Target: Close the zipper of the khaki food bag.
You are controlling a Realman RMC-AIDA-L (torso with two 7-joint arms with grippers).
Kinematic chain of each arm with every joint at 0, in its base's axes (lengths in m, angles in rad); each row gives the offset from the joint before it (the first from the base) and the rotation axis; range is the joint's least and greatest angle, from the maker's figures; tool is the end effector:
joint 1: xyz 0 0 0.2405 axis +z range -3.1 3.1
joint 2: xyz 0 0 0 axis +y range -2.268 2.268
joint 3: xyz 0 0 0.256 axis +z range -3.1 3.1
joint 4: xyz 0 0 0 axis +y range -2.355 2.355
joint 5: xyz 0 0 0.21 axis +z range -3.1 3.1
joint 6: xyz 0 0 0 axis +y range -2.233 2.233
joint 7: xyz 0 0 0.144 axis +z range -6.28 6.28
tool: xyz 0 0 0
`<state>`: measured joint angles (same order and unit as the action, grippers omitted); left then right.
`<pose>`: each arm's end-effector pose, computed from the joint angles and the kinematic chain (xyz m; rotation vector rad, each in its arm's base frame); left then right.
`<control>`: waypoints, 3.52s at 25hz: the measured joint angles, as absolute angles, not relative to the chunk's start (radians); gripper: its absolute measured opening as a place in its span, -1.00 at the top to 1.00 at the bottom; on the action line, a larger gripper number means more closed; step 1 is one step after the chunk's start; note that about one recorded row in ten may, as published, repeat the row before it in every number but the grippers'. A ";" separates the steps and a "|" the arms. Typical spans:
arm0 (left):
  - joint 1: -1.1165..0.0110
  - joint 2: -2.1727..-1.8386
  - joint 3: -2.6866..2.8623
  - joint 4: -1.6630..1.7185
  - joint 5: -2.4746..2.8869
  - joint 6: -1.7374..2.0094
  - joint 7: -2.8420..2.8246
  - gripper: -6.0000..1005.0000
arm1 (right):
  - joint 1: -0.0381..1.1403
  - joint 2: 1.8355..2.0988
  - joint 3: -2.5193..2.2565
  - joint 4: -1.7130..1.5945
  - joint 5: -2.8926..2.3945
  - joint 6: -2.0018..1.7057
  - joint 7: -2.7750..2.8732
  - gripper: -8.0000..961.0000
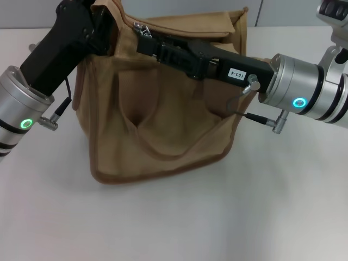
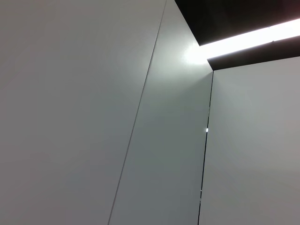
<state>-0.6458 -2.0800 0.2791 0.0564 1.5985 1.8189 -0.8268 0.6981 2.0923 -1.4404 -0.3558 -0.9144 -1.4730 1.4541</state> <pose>-0.2058 0.3251 0.0021 -2.0395 -0.3351 -1.6479 0.1428 0.3462 -0.0561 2.6014 -0.8727 -1.4780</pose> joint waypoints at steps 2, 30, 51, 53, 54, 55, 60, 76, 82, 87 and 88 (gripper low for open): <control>-0.646 -2.080 0.279 0.056 1.598 1.819 -0.827 0.98 | 0.698 2.092 -1.440 -0.356 -0.914 -1.471 1.454 0.13; -0.625 -2.079 0.257 0.058 1.599 1.825 -0.827 0.97 | 0.647 2.084 -1.417 -0.354 -0.915 -1.448 1.439 0.99; -0.578 -2.074 0.191 0.064 1.598 1.822 -0.827 0.98 | 0.517 2.057 -1.271 -0.355 -0.922 -1.443 1.439 0.97; -0.573 -2.073 0.188 0.064 1.598 1.824 -0.828 0.98 | 0.501 2.054 -1.261 -0.361 -0.922 -1.465 1.437 0.95; -0.573 -2.073 0.188 0.064 1.598 1.824 -0.828 0.98 | 0.501 2.054 -1.261 -0.361 -0.922 -1.465 1.437 0.94; -0.571 -2.073 0.187 0.064 1.598 1.825 -0.830 0.98 | 0.498 2.054 -1.261 -0.366 -0.922 -1.482 1.430 0.93; -0.578 -2.076 0.190 0.054 1.599 1.829 -0.829 0.97 | 0.502 2.063 -1.269 -0.388 -0.922 -1.591 1.358 0.88; -0.627 -2.080 0.190 0.026 1.604 1.848 -0.828 0.98 | 0.537 2.077 -1.284 -0.366 -0.962 -1.544 1.362 0.23; -0.637 -2.080 0.193 0.024 1.606 1.844 -0.828 0.97 | 0.541 2.077 -1.287 -0.370 -0.987 -1.503 1.394 -0.05; -0.638 -2.080 0.193 0.023 1.606 1.842 -0.827 0.97 | 0.551 2.077 -1.287 -0.373 -0.996 -1.493 1.415 -0.09; -0.638 -2.080 0.193 0.023 1.606 1.842 -0.827 0.98 | 0.555 2.077 -1.288 -0.375 -1.006 -1.502 1.436 -0.10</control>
<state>-0.6381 -2.0801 0.1932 0.0226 1.6065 1.8419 -0.8271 0.5546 2.0770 -1.2879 -0.3749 -1.0064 -1.5020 1.4357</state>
